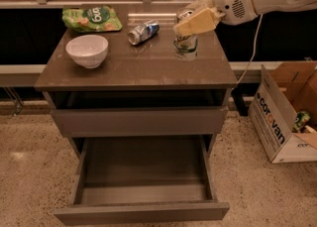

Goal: Pick 7up can from middle drawer and place on counter

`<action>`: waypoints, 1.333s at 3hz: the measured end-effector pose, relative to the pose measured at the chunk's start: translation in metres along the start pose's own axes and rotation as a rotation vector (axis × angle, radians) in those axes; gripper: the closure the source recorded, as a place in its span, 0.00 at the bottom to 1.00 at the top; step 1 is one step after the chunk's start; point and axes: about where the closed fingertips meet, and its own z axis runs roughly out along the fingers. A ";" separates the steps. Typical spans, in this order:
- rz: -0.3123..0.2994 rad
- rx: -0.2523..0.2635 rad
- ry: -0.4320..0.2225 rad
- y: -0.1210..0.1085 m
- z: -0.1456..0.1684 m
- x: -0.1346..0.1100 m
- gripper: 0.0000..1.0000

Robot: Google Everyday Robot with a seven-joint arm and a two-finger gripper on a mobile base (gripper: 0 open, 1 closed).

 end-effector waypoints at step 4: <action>0.253 0.192 -0.036 -0.058 -0.012 0.084 0.61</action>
Offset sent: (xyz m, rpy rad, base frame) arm 0.0447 -0.0881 -0.0455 0.0306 0.0897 -0.3519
